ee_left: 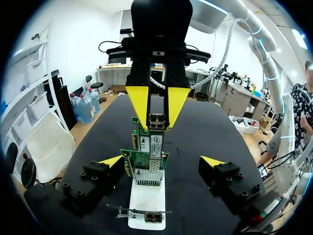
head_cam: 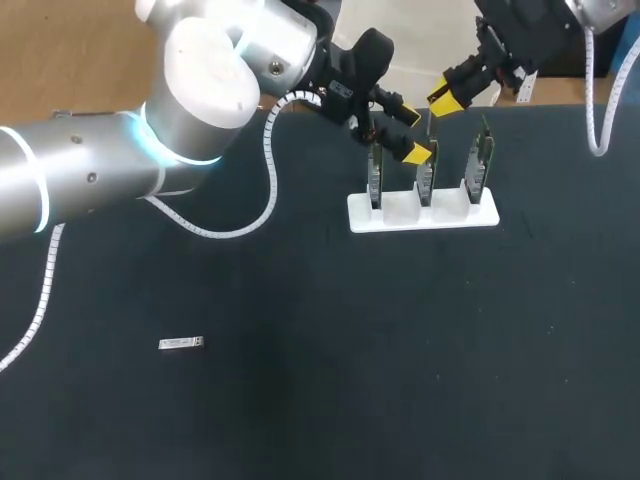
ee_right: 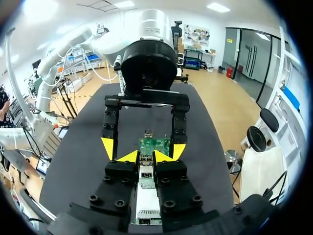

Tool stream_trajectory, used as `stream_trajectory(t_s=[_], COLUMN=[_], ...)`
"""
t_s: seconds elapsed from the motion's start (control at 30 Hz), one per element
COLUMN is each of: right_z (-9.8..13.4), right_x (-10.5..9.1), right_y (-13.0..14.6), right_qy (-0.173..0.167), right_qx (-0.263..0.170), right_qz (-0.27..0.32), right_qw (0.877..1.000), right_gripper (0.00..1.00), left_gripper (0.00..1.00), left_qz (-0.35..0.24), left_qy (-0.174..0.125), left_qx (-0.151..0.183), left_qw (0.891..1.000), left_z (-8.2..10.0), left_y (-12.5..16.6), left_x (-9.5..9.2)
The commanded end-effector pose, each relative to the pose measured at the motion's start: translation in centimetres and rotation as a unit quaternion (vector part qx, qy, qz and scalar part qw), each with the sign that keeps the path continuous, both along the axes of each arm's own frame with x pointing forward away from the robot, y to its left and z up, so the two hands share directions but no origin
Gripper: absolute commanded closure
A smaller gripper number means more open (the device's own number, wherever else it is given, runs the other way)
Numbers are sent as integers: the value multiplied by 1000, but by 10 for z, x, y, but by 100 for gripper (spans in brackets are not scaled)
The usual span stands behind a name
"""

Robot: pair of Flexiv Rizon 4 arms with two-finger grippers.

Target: Pick up the optical module with the left hand, and insert it into the network port with the right hand.

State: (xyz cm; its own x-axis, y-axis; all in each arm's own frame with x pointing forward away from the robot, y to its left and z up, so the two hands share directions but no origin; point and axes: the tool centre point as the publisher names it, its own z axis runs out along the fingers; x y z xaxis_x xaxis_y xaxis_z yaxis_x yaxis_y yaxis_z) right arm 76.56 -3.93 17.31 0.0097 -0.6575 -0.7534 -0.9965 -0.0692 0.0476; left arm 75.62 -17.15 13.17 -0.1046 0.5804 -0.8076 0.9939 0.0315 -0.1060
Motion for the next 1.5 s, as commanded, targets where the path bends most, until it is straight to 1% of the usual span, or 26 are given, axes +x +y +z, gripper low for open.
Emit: stream_trajectory(t_s=[0.03, 0.4, 0.8, 1.17, 1.5], right_z=[-1, 4, -4, 1, -3], right_x=[-3, 0, 3, 2, 3], right_y=[1, 0, -1, -1, -1], right_qy=[-4, -15, -7, -13, -8], right_qx=[-3, -4, -10, -6, -11], right_qz=[-3, 3, 5, 8, 11], right_qw=[1000, 1000, 1000, 1000, 1000], right_gripper=[100, 100, 100, 100, 100], left_gripper=[0, 0, 0, 0, 0], left_qz=[-1, -1, -1, -1, -1], left_qy=[1, 1, 1, 1, 1], left_qx=[3, 3, 3, 3, 3], left_qw=[1000, 1000, 1000, 1000, 1000], left_z=[1, 1, 1, 1, 1], left_y=[-1, -1, -1, -1, -1], left_x=[2, 2, 2, 2, 2])
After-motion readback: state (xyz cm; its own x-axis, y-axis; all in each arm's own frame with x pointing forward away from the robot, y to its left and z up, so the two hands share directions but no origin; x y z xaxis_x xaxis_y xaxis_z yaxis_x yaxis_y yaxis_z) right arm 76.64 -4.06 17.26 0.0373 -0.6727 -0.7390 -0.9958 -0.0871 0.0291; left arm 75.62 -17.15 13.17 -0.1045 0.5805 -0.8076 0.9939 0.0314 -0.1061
